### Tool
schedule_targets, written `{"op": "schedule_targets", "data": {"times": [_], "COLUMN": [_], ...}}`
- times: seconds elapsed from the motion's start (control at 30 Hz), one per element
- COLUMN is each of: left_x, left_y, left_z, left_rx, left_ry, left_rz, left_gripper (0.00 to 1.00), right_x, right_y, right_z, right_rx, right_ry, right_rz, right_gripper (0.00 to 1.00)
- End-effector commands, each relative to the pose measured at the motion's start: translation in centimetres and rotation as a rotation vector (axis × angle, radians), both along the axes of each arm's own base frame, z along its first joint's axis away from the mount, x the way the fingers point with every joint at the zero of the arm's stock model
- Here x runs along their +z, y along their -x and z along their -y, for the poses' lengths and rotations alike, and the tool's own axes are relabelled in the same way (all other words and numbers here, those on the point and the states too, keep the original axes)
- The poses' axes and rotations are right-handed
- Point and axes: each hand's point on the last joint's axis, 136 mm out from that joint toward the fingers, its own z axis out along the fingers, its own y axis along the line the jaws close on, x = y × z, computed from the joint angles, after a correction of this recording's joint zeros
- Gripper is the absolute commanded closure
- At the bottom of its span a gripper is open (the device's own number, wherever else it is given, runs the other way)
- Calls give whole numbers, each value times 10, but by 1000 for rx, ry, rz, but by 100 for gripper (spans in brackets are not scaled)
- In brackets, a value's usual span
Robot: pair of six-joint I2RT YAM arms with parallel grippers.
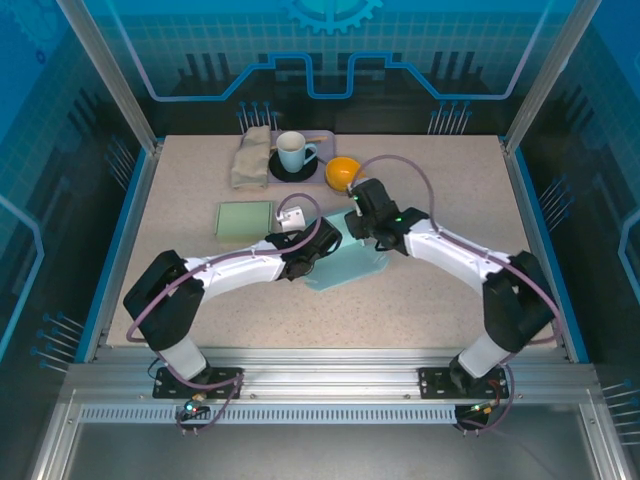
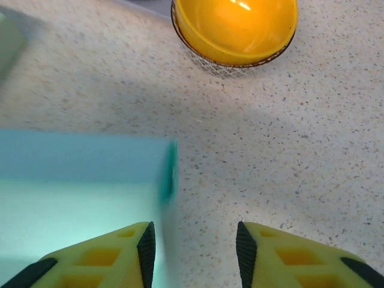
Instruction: Fold the paper box
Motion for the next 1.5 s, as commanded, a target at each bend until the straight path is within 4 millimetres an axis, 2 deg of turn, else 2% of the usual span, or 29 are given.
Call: {"op": "schedule_targets", "data": {"times": [0.0, 0.07, 0.17, 0.3, 0.43, 0.63, 0.77, 1.03, 1.13, 1.33, 1.47], "left_x": [-3, 0, 5, 16, 24, 23, 19, 6, -5, -34, -35], "left_y": [-11, -19, -29, -30, -27, -23, -20, -24, -23, -20, -19], "left_z": [-9, 2, 17, 45, 51, 59, 63, 82, 87, 86, 83], "left_rx": [-26, -95, -199, -418, -515, -579, -616, -700, -727, -753, -755], "left_ry": [-90, -94, -101, -67, -95, -92, -91, -111, -118, -151, -176], "left_rz": [22, 49, 117, 301, 417, 491, 524, 560, 554, 509, 504], "left_gripper": [97, 97, 98, 100, 100, 100, 100, 100, 99, 87, 77], "right_x": [35, 44, 50, 42, 33, 2, -12, -21, -24, -37, -46], "right_y": [25, 33, 33, 21, 22, 33, 46, 59, 61, 71, 76], "right_z": [-17, -12, 2, 23, 18, 12, 11, 18, 21, 25, 29], "right_rx": [118, 128, 103, 19, 27, 64, 98, 123, 129, 133, 124], "right_ry": [-189, -217, -253, -285, -310, -293, -248, -176, -143, -82, -49], "right_rz": [-32, -53, -97, -155, -183, -238, -241, -212, -201, -201, -206], "right_gripper": [51, 46, 45, 46, 47, 49, 50, 50, 50, 51, 51]}}
